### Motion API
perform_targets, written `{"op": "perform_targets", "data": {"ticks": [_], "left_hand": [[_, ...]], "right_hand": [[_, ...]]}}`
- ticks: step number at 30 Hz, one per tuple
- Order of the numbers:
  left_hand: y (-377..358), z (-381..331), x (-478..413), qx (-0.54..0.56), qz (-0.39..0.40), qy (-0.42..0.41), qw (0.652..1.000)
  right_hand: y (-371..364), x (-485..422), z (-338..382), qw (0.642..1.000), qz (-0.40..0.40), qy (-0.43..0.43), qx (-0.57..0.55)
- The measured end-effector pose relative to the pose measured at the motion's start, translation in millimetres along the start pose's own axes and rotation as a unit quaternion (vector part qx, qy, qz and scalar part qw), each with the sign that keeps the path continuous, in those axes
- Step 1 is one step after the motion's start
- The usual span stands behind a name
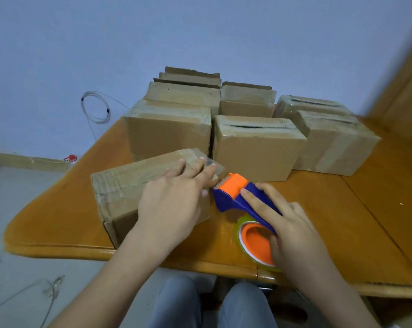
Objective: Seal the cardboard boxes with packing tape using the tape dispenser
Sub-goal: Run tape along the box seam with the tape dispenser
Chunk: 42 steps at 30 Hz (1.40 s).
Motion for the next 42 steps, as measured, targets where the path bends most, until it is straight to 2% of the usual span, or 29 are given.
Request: {"op": "perform_targets", "data": {"ticks": [4, 7, 11, 17, 20, 29, 33, 35, 37, 39, 42], "left_hand": [[-2, 4, 0, 0.022, -0.006, 0.008, 1.0], [0, 6, 0, 0.032, -0.015, 0.008, 0.999], [-2, 4, 0, 0.028, -0.019, 0.005, 0.999], [2, 3, -1, 0.016, -0.005, 0.01, 1.0], [0, 0, -1, -0.022, 0.005, 0.003, 1.0], [3, 5, -1, 0.007, -0.054, 0.021, 0.998], [2, 5, -2, 0.004, -0.06, 0.032, 0.998], [0, 4, -5, -0.006, -0.048, 0.033, 0.998], [-1, 3, -7, -0.011, -0.035, 0.034, 0.999], [0, 2, -8, -0.015, -0.036, 0.032, 0.999], [0, 3, -7, -0.008, -0.056, 0.032, 0.998]], "right_hand": [[4, 5, 6, 0.999, -0.04, -0.011, 0.014], [3, 8, 12, 0.997, -0.051, -0.008, 0.061], [8, 10, 15, 0.996, -0.056, -0.012, 0.069], [5, 11, 19, 0.991, -0.01, -0.023, 0.132], [5, 9, 15, 0.993, -0.005, -0.029, 0.115], [6, 2, 11, 0.994, 0.008, -0.03, 0.1], [16, -5, 28, 0.985, 0.089, -0.008, 0.15], [12, -5, 25, 0.975, 0.144, -0.031, 0.165], [21, -8, 35, 0.981, 0.096, -0.016, 0.165], [15, -8, 29, 0.978, 0.103, -0.047, 0.178], [9, -10, 27, 0.971, 0.094, -0.045, 0.216]]}}
Point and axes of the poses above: each hand's wrist, its own x-axis away from the middle knuckle, its own y-axis out of the back of the hand, z = x × y, the point moved 8 cm from there along -x, towards the middle knuckle, and after that the axes turned 14 degrees about z, right-handed, at the moved point
